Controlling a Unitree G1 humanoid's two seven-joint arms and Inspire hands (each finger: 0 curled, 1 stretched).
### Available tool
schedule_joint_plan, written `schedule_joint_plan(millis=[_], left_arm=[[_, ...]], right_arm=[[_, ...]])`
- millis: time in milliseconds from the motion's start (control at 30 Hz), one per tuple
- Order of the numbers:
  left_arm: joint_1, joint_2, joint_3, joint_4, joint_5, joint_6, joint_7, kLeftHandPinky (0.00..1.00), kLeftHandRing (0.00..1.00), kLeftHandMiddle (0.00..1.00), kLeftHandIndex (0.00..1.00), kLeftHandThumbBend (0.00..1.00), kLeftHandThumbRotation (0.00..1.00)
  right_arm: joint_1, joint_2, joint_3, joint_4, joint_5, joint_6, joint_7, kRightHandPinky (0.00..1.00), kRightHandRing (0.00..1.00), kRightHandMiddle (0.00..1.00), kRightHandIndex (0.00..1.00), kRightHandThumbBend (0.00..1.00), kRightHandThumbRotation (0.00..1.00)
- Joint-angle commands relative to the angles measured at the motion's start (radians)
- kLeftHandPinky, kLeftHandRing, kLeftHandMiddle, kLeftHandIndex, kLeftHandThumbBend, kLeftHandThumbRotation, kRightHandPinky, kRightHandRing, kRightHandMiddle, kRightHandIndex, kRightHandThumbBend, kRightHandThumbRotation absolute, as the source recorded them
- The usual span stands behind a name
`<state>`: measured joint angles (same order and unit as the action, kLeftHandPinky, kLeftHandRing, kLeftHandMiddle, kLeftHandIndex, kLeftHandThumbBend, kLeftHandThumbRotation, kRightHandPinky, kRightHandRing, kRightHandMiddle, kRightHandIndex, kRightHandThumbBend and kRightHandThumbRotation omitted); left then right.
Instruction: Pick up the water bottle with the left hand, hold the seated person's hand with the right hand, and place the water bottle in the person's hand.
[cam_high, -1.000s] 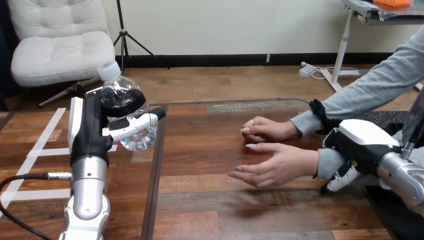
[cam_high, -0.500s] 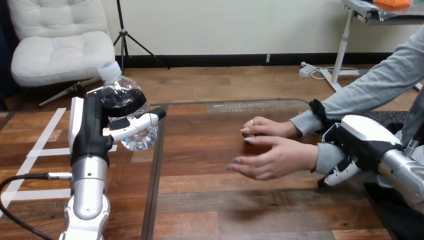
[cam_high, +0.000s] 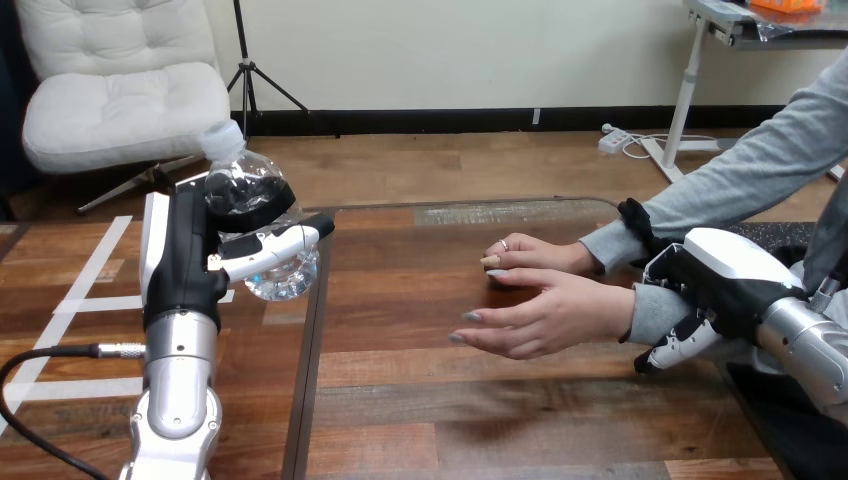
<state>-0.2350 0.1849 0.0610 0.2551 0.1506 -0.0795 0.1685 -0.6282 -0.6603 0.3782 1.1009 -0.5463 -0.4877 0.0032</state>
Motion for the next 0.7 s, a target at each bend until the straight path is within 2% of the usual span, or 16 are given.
schedule_joint_plan(millis=[0,667], left_arm=[[-0.04,0.0,0.003,-0.084,0.003,-0.014,-0.002,0.3,0.36,0.4,0.41,0.75,0.0],[-0.027,-0.017,-0.015,-0.098,0.005,-0.018,-0.016,0.29,0.35,0.39,0.4,0.76,0.0]], right_arm=[[-0.027,0.013,-0.039,-0.051,0.035,-0.01,0.002,0.23,0.28,0.34,0.37,0.84,0.0],[-0.022,0.011,-0.054,-0.081,0.045,-0.014,0.001,0.23,0.28,0.34,0.36,0.86,0.0]])
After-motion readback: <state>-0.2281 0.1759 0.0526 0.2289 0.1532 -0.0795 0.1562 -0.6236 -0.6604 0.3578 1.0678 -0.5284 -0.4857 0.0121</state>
